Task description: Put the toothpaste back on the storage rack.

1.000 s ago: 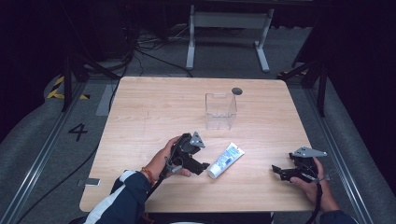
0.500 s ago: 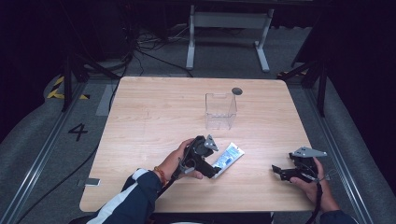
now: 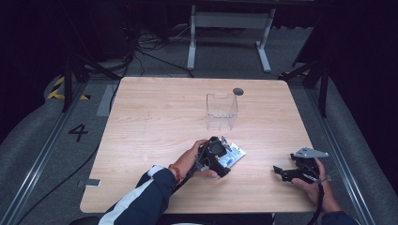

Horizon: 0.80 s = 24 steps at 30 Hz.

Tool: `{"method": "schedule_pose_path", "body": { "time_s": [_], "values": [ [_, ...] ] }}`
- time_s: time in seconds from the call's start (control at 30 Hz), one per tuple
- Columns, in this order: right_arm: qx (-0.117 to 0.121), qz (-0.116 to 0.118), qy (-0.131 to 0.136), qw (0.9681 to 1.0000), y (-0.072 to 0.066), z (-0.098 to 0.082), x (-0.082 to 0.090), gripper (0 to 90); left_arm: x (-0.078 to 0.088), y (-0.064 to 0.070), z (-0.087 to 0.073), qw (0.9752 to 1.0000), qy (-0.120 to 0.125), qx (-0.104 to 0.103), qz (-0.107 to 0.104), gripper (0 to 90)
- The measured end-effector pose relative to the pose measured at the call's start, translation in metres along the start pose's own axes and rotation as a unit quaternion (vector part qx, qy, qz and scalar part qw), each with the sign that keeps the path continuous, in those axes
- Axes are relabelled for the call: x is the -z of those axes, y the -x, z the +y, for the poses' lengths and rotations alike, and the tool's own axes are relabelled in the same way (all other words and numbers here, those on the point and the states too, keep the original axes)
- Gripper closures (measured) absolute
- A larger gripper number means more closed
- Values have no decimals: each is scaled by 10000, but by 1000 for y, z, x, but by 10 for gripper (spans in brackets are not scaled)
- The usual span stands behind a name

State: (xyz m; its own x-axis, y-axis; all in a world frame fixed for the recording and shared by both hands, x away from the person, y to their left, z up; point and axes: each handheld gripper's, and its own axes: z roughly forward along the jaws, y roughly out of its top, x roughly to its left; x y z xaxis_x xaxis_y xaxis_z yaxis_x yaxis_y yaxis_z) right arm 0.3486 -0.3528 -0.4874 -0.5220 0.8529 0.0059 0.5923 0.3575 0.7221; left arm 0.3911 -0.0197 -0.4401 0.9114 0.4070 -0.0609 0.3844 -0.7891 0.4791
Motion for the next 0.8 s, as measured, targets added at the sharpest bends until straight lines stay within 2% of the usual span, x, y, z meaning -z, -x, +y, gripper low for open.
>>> {"method": "schedule_pose_path", "body": {
  "time_s": [0.03, 0.1, 0.27, 0.3, 0.33, 0.37, 0.57, 0.7, 0.8],
  "values": [
    [1, 0, 0, 10000, 0, 0, 0, 55, 0, 0, 0, 10000, 0, 0, 0, 245],
    [2, 1, 2, 10000, 0, 0, 0, 56, -6, -3, 6, 9997, -129, 187, 13, 263],
    [-1, -1, 0, 10000, 0, 0, 0, 55, -19, -5, 21, 9988, -432, 214, 63, 277],
    [-6, 4, 2, 10000, 0, 0, 0, 56, -24, -4, 25, 9980, -587, 202, 136, 282],
    [2, 0, 2, 10000, 0, 0, 0, 56, -28, -3, 27, 9976, -636, 190, 184, 282],
    [0, 1, 4, 10000, 0, 0, 0, 56, -30, -2, 29, 9973, -666, 162, 246, 271],
    [-7, 3, -4, 10000, 0, 0, 0, 55, -32, -2, 35, 9970, -713, 71, 289, 306],
    [-4, -1, 4, 10000, 0, 0, 0, 55, -29, 0, 36, 9967, -769, -105, 241, 433],
    [-6, 2, -3, 10000, 0, 0, 0, 55, -27, -1, 36, 9967, -761, -209, 170, 490]
  ]
}}
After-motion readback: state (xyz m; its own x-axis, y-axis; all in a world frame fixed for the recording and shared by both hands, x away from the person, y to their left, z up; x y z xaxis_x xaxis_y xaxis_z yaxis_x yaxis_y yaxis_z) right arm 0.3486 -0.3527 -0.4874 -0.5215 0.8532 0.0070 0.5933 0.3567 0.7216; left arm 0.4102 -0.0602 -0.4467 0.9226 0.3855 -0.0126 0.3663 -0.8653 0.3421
